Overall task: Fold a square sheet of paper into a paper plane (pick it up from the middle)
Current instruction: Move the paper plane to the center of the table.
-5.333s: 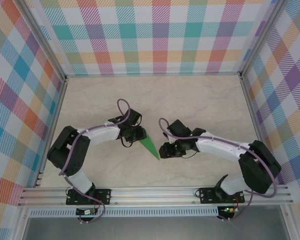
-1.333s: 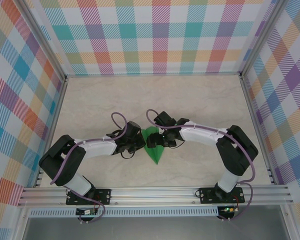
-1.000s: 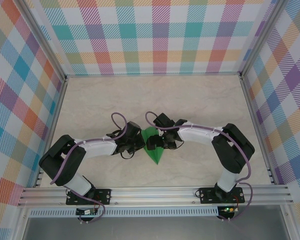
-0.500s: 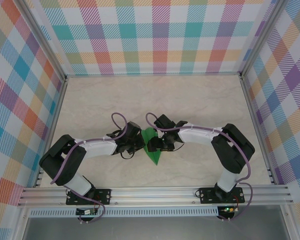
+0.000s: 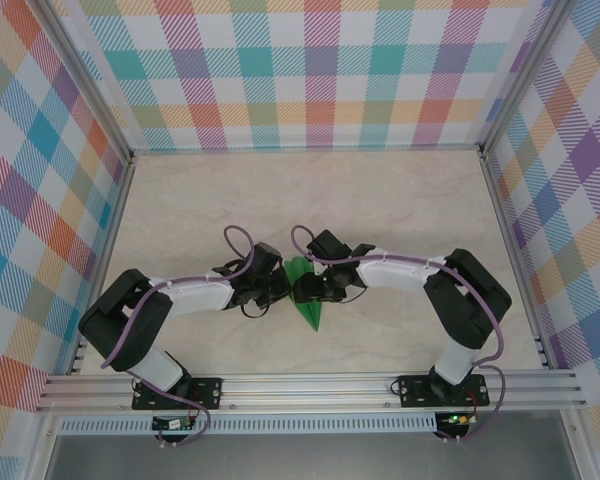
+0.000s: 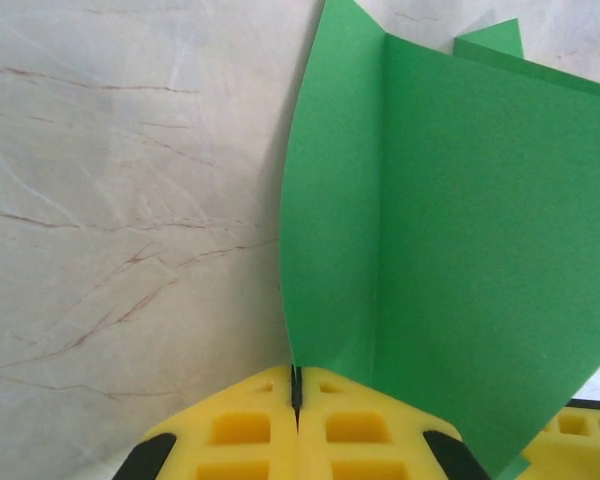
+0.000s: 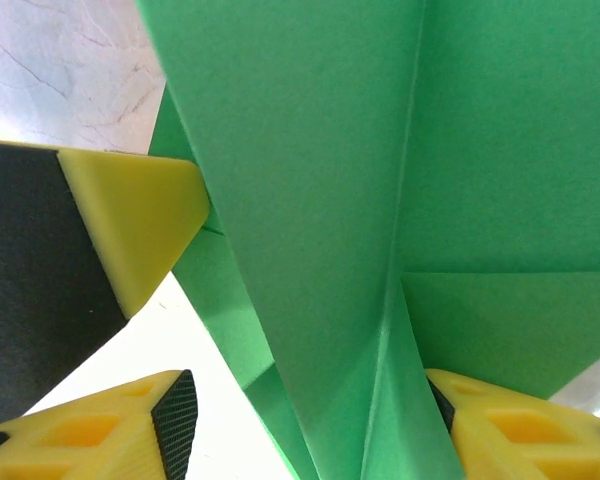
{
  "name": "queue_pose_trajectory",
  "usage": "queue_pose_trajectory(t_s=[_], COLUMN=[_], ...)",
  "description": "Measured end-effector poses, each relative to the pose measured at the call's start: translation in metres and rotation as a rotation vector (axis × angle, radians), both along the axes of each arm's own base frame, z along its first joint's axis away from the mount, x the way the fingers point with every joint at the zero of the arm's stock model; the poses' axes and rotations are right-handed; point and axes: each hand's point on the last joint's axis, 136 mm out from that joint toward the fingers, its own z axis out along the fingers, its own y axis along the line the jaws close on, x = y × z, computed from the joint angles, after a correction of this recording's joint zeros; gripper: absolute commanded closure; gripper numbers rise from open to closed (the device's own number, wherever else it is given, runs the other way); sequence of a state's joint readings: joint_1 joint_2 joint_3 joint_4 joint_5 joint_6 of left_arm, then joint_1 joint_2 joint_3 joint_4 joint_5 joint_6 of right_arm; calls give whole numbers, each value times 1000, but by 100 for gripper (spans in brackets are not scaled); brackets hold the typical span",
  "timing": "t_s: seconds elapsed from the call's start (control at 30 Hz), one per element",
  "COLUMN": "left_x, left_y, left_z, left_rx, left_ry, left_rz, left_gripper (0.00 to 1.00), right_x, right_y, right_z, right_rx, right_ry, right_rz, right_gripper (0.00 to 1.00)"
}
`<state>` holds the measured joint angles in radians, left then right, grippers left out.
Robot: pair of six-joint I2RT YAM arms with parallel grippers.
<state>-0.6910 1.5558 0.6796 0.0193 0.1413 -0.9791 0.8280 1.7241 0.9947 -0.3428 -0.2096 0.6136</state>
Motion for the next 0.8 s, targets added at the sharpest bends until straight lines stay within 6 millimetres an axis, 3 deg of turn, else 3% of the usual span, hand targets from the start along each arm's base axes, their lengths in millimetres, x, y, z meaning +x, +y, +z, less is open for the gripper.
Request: queue_pose_trajectory(t_s=[0.17,0.4,0.53,0.57,0.8], left_x=[1,0,0,0,2], left_y=[-4,-5,-4,-3,16], left_z=[3,4,7,10,38], left_rx=[-21,-27,-28,-26,50], left_ry=[-8,-3,-9,-13,-54], left_rz=[-12,-17,-15,-11,19], left_gripper=[100,93,78,68,33], right_x=[-5,-2,2,4,16], right_y=[-1,-7,-10,-11,-21], right_z=[-5,-12,-11,-10,-1], right_rx=[-50,-112,-139,-147,-231], right_ry=[-12,-31,-46,-50,-109], right_rz=[12,1,-11,-14,-16], right_gripper=[45,66,88,91,94])
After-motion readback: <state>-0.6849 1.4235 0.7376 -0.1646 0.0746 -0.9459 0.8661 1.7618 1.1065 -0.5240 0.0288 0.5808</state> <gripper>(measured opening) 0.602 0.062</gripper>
